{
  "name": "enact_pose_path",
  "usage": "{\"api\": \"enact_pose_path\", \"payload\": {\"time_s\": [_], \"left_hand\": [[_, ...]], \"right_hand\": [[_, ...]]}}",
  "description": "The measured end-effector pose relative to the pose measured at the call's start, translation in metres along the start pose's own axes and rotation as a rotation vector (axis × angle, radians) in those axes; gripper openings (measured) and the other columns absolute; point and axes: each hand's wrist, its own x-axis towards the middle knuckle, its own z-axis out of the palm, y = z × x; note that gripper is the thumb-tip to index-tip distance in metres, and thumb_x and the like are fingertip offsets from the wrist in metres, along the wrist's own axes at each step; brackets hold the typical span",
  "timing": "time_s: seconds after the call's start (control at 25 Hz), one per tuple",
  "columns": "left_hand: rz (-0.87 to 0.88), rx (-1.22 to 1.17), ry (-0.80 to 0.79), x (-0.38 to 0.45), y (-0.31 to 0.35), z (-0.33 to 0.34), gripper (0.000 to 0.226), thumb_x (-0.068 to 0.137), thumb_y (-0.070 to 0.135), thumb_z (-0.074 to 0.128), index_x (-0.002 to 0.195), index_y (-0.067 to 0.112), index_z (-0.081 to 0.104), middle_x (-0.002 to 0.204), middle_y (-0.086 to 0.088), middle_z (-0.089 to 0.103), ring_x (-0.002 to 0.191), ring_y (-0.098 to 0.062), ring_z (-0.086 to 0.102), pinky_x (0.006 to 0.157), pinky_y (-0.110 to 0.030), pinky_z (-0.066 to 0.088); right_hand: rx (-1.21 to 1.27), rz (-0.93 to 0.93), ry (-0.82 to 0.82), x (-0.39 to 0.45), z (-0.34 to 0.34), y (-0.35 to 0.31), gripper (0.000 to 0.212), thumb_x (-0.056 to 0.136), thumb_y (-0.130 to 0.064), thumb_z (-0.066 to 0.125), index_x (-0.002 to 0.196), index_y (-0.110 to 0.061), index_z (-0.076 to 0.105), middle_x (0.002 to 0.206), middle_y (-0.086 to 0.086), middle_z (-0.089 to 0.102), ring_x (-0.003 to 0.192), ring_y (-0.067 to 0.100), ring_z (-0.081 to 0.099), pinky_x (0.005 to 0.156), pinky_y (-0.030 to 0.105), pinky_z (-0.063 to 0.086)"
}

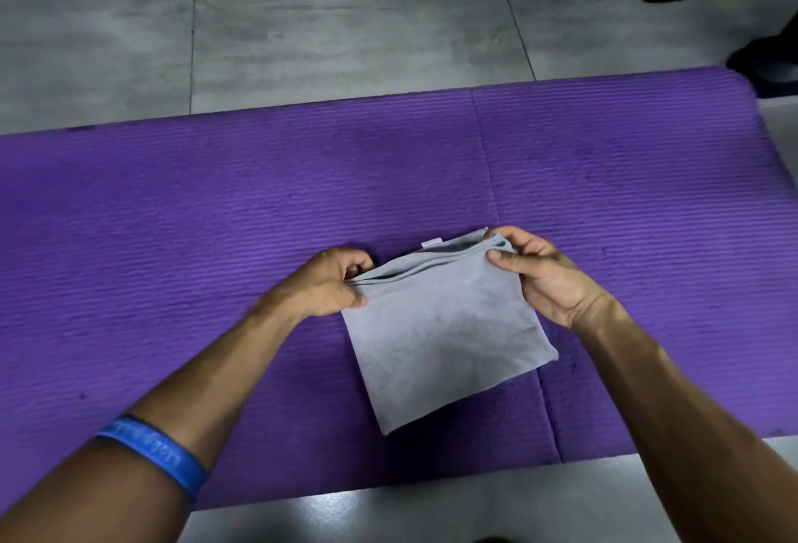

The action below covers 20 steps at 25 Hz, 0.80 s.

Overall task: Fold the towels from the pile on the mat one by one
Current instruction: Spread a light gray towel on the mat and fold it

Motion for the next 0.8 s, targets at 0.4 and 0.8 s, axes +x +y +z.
{"api": "enact_pose_path", "payload": {"time_s": [0.4,0.8], "left_hand": [[0.014,0.482,0.513,-0.006,0.002,0.021,0.033,0.085,0.031,0.064,0.116,0.020,0.057,0.104,-0.005,0.062,0.093,-0.028,0.057,0.080,-0.042,0.047],[0.131,0.737,0.376,-0.100,-0.014,0.160,0.061,0.098,0.048,0.031,0.152,0.020,0.028,0.160,-0.005,0.021,0.147,-0.028,0.021,0.113,-0.059,0.023]], "right_hand": [[-0.825,-0.021,0.670,0.051,0.006,0.019,0.018,0.094,-0.024,0.058,0.106,-0.011,0.063,0.085,0.003,0.062,0.076,0.019,0.056,0.076,0.035,0.051],[-1.447,-0.119,0.735,-0.054,-0.003,0.040,0.025,0.086,-0.031,0.049,0.103,-0.012,0.052,0.095,0.004,0.060,0.088,0.030,0.057,0.080,0.042,0.044]]}}
